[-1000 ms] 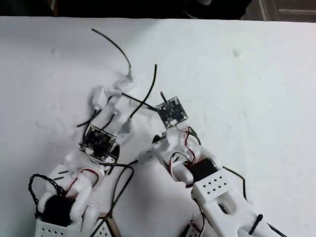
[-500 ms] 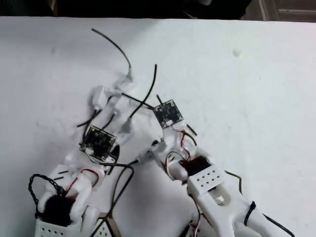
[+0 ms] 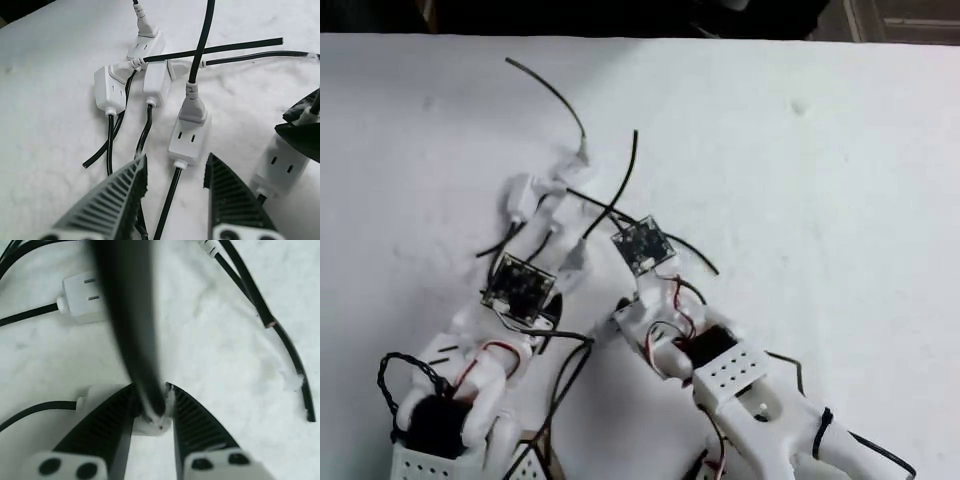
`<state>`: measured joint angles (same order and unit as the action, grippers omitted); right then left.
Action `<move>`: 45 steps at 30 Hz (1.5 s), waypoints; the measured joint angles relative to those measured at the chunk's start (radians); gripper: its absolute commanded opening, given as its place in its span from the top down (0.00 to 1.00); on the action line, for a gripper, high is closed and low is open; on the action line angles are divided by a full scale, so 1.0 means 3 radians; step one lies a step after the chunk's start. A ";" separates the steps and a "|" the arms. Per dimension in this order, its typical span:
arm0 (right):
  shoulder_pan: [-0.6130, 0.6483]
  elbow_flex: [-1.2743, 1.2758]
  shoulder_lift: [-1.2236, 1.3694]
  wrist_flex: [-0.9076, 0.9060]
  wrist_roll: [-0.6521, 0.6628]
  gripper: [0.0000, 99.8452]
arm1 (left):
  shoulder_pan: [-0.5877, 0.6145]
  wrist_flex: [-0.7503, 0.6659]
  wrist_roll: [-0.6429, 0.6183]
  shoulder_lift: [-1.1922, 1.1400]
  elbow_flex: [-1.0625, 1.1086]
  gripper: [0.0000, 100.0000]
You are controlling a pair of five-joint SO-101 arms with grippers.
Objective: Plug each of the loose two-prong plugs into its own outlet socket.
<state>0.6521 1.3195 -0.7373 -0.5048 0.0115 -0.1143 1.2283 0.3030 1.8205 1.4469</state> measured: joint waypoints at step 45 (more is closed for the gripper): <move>-0.0767 -0.1749 0.2041 0.1550 0.0557 0.98 | 0.0000 0.0000 0.0000 0.0000 0.0031 0.80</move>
<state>0.4219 0.7948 -0.1250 -0.0399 0.1788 -0.1143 1.2283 0.3030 1.8205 1.4561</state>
